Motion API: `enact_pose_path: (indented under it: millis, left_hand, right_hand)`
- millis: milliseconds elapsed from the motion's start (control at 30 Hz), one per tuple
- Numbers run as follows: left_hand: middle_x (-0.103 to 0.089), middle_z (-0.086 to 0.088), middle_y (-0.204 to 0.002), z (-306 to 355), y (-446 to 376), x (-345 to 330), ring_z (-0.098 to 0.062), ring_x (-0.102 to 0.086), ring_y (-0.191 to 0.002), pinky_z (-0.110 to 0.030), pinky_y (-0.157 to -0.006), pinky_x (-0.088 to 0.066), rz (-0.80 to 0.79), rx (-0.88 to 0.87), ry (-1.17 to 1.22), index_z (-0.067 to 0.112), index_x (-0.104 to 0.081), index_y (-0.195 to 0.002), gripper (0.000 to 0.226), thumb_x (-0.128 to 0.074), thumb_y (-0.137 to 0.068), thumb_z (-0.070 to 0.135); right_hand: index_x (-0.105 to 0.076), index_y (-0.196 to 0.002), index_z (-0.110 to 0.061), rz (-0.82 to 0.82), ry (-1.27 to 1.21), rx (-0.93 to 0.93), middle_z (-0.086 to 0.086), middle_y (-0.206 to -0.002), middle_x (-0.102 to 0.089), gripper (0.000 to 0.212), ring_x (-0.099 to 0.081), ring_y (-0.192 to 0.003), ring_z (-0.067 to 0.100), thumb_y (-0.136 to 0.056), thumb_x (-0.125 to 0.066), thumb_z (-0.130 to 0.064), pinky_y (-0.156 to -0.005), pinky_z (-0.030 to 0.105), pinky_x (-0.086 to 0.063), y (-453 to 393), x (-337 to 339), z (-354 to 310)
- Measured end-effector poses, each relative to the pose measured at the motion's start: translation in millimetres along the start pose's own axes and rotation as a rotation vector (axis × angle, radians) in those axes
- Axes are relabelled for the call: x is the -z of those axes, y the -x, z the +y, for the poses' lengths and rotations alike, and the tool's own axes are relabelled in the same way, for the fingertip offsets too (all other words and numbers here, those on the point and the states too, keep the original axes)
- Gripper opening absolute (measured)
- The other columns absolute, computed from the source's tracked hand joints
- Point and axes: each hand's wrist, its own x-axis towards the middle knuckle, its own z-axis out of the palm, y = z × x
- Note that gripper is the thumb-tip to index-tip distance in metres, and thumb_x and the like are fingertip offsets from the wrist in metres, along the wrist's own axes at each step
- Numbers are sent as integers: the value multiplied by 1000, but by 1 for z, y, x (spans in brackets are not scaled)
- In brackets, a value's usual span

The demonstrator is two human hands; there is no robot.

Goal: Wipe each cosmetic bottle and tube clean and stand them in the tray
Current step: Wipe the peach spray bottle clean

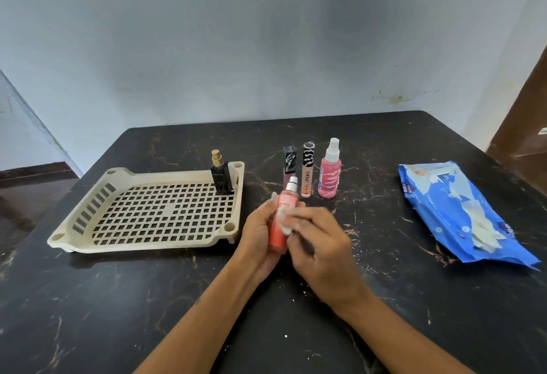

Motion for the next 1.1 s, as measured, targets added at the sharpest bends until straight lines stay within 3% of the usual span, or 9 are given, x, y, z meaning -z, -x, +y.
enact_pose_path:
  millis: [67,233,400,500,600,700,900,1033,1100]
  left_hand:
    - [-65,-11,-85,-1,0,-2,-16,-61,-75,-27,-74,-50,-21,-46,-51,1,-62,-105,35,-48,-89,30]
    - [-63,-8,-80,-1,6,-6,-13,-58,-65,-22,-56,-48,-58,-104,-216,2,-62,-109,34,-48,-92,27]
    - [-63,-5,-71,-2,4,-6,-11,-58,-57,-21,-53,-48,32,-100,-196,3,-64,-97,33,-45,-95,29]
    - [-64,-8,-75,0,0,-1,-16,-59,-65,-27,-64,-47,97,-33,-67,3,-65,-90,42,-41,-95,37]
    - [-62,-8,-74,1,-2,3,-15,-56,-63,-24,-58,-49,122,-1,-19,1,-61,-96,42,-40,-95,38]
    - [-63,-8,-77,1,1,-1,-16,-60,-67,-26,-64,-50,41,9,-58,3,-62,-94,38,-43,-94,36]
    - [-66,-11,-87,0,7,-4,-18,-60,-78,-30,-73,-46,-35,-74,-270,5,-66,-103,31,-52,-89,30]
    - [-64,-7,-74,-1,3,-4,-14,-60,-65,-24,-59,-48,47,-34,-177,6,-67,-93,36,-41,-96,32]
    - [-61,-6,-69,-1,0,-1,-13,-58,-60,-24,-58,-46,100,2,-75,7,-67,-81,44,-38,-98,35]
  right_hand:
    - [-72,-102,1,64,3,-112,6,-108,-66,27,-61,-103,15,-85,-52,-3,-97,21,-46,-2,1,4]
    - [-63,-123,-1,89,-2,-240,7,-122,-61,37,-57,-116,15,-88,-53,6,-103,27,-45,-5,2,7]
    - [-71,-109,0,56,-9,-161,6,-113,-66,30,-61,-108,12,-88,-51,-8,-98,19,-47,-4,3,3]
    - [-75,-94,2,-25,-48,-28,7,-100,-70,24,-66,-92,17,-79,-57,-4,-87,23,-53,-1,3,-3]
    - [-76,-88,2,-79,-83,58,7,-94,-70,21,-67,-84,19,-76,-58,1,-83,26,-55,0,4,-7]
    - [-75,-94,2,-18,-71,-29,6,-100,-69,23,-65,-92,17,-83,-55,-4,-88,24,-52,0,2,-2]
    - [-58,-130,1,11,-20,-258,8,-131,-58,41,-53,-125,15,-90,-48,6,-106,30,-44,-4,0,7]
    - [-67,-119,0,-56,-27,-135,6,-122,-64,36,-59,-115,13,-89,-48,-3,-102,21,-45,-4,2,1]
    - [-73,-108,0,-87,-46,-24,6,-111,-69,31,-64,-103,15,-85,-52,-4,-93,25,-51,-2,3,-4]
